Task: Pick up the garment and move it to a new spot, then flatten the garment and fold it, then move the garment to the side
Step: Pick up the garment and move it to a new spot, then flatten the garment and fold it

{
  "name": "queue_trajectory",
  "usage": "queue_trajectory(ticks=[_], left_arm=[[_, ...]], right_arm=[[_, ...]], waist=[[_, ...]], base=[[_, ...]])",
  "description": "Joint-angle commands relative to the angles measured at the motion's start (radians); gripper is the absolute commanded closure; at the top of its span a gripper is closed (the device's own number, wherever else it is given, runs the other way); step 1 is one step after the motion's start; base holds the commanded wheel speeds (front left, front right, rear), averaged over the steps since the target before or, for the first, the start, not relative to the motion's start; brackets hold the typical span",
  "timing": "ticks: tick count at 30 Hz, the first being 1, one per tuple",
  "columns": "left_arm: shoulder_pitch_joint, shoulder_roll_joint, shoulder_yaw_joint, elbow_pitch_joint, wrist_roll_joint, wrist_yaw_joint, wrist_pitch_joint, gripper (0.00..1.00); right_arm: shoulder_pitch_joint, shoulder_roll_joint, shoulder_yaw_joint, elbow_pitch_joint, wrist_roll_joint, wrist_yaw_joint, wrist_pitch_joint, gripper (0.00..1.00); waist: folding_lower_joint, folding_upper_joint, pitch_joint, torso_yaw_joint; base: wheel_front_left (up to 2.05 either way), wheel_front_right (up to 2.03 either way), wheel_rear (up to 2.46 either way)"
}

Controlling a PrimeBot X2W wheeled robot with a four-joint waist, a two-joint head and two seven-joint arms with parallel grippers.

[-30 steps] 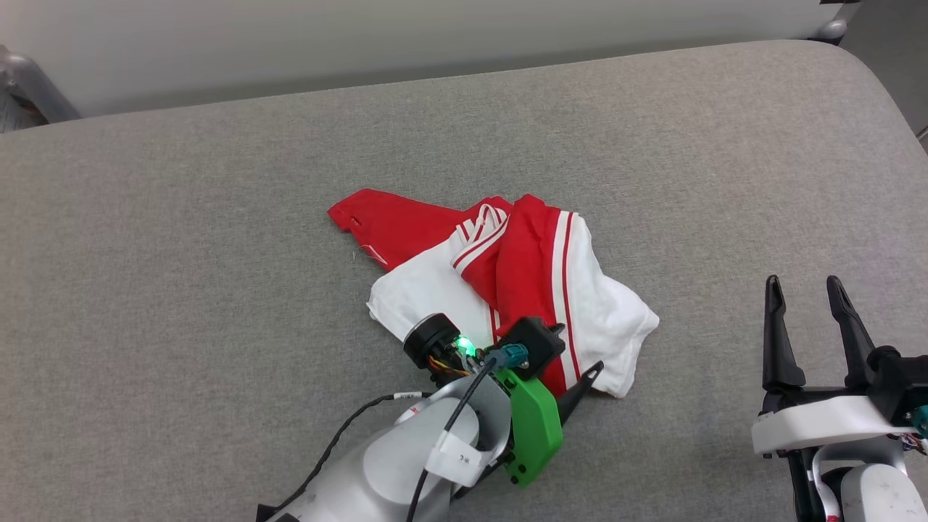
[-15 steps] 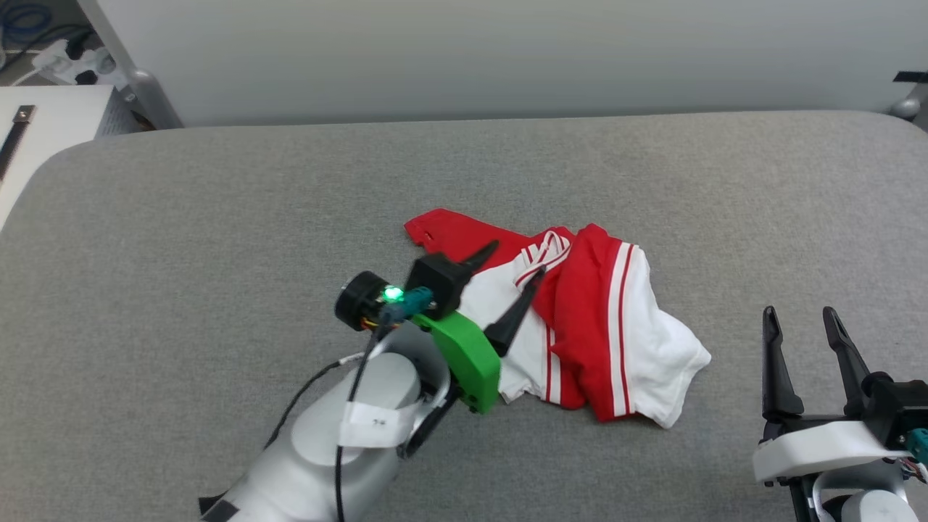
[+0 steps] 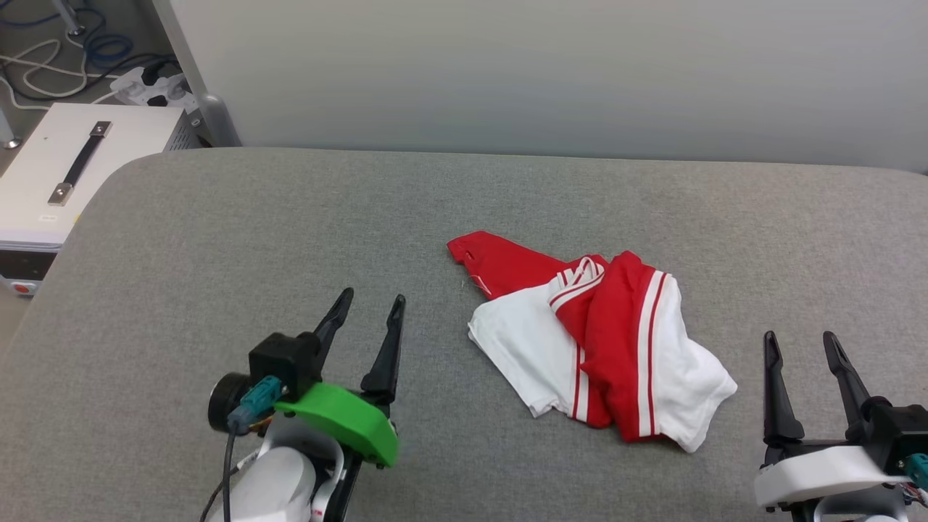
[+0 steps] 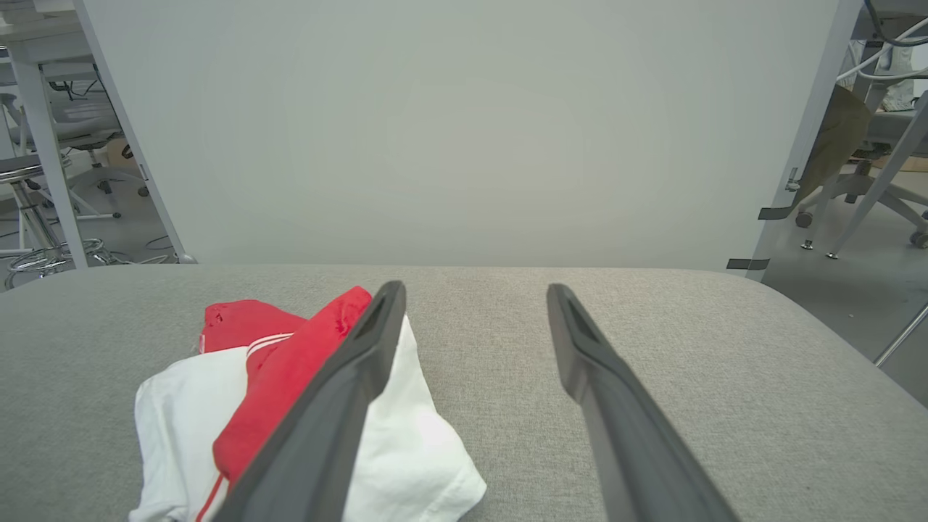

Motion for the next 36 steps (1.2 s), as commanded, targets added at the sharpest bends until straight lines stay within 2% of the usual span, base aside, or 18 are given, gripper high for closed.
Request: queue_trajectory(ticks=[1, 7, 10, 11, 18, 21, 25, 27, 28, 29, 33, 36], left_arm=[[0.038, -0.015, 0.027, -0.017, 0.019, 0.000, -0.006, 0.00], [0.144, -0.082, 0.133, -0.069, 0.108, -0.029, -0.006, 0.00], [0.174, -0.112, 0.169, -0.068, 0.146, -0.055, -0.006, 0.00], [0.182, -0.134, 0.202, -0.063, 0.169, -0.077, -0.006, 0.00], [0.152, -0.158, 0.238, -0.012, 0.173, -0.121, -0.006, 0.00], [0.116, -0.163, 0.232, 0.023, 0.156, -0.128, 0.019, 0.00], [0.037, -0.162, 0.206, 0.047, 0.147, -0.130, 0.154, 0.00], [-0.004, -0.155, 0.186, 0.060, 0.143, -0.129, 0.272, 0.00], [-0.027, -0.147, 0.167, 0.065, 0.146, -0.131, 0.349, 0.00], [-0.094, -0.142, 0.151, 0.049, 0.139, -0.119, 0.503, 0.00], [-0.166, -0.130, 0.128, 0.044, 0.152, -0.091, 0.679, 0.00], [-0.207, -0.130, 0.125, 0.051, 0.157, -0.072, 0.738, 0.00]], right_arm=[[0.014, -0.001, 0.006, -0.007, -0.002, -0.001, -0.006, 0.00], [0.024, -0.001, 0.022, -0.012, 0.008, -0.001, -0.006, 0.00], [0.025, -0.001, 0.030, -0.013, 0.012, -0.001, -0.006, 0.00], [0.023, -0.001, 0.033, -0.015, 0.014, -0.001, -0.006, 0.00], [0.013, -0.001, 0.041, -0.025, 0.017, -0.001, -0.006, 0.00], [0.011, -0.001, 0.044, -0.027, 0.016, -0.001, -0.006, 0.00], [0.005, -0.001, 0.050, -0.028, 0.013, -0.001, -0.006, 0.00], [-0.001, -0.001, 0.056, -0.028, 0.010, -0.001, -0.006, 0.00], [-0.005, -0.001, 0.059, -0.029, 0.009, -0.001, -0.006, 0.00], [-0.016, -0.001, 0.069, -0.031, 0.006, -0.001, -0.006, 0.00], [-0.033, -0.001, 0.085, -0.030, 0.003, -0.001, -0.006, 0.00], [-0.046, -0.001, 0.097, -0.030, 0.003, -0.001, -0.006, 0.00]], waist=[[0.0000, 0.0000, -0.002, -0.002], [0.0000, 0.0000, -0.008, -0.011], [0.0000, 0.0000, -0.010, -0.017], [0.0000, 0.0000, -0.007, -0.022], [0.0000, 0.0000, 0.013, -0.044], [0.0000, 0.0000, 0.025, -0.054], [0.0000, 0.0000, 0.052, -0.068], [0.0000, 0.0000, 0.072, -0.076], [0.0000, 0.0000, 0.084, -0.081], [0.0000, 0.0000, 0.116, -0.094], [0.0000, 0.0000, 0.156, -0.116], [0.0000, 0.0000, 0.181, -0.135]], base=[[0.00, 0.00, 0.00], [0.00, 0.00, 0.00], [0.00, 0.00, 0.00], [0.00, 0.00, 0.00], [0.00, 0.00, 0.00], [0.00, 0.00, 0.00], [0.00, 0.00, 0.00], [0.00, 0.00, 0.00], [0.00, 0.00, 0.00], [0.00, 0.00, 0.00], [0.00, 0.00, 0.00], [0.00, 0.00, 0.00]])
